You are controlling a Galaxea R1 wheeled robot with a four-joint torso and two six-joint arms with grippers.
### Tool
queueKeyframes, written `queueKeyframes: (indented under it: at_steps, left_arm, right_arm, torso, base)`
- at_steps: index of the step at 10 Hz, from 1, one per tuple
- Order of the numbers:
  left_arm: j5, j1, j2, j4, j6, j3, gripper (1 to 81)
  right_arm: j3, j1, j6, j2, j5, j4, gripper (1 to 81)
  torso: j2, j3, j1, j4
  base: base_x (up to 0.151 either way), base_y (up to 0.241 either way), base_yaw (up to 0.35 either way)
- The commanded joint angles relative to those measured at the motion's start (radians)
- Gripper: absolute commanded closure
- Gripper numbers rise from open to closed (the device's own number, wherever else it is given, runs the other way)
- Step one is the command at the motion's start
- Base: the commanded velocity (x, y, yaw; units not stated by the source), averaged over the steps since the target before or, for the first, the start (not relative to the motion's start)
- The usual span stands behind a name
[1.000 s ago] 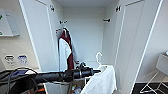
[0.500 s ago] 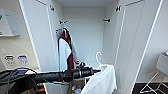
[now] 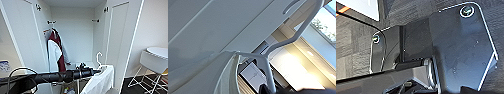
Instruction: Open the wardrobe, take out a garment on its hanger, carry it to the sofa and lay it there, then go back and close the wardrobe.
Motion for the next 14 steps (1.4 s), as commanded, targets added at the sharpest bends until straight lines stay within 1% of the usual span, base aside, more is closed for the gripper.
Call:
queueKeyframes:
  at_steps: [1, 5, 14]
  left_arm:
    - [-0.061, -0.173, 0.001, 0.018, 0.006, 0.032, 81.1]
    - [-0.059, -0.173, 0.003, 0.018, 0.006, 0.032, 81.1]
    - [-0.05, -0.173, 0.017, 0.024, 0.006, 0.032, 81.1]
  right_arm:
    - [0.006, 0.045, -0.002, 0.005, -0.045, 0.005, 1.0]
    - [0.006, 0.045, -0.003, 0.005, -0.045, 0.005, 1.0]
    - [0.006, 0.04, -0.005, 0.008, -0.045, 0.003, 1.0]
  torso:
    - [0.0, 0.0, 0.0, 0.0]
    - [0.0, 0.0, 0.0, 0.0]
    - [0.0, 0.0, 0.0, 0.0]
  base:
    - [0.0, 0.0, -0.329]
    - [0.0, 0.0, -0.293]
    - [0.0, 0.0, -0.256]
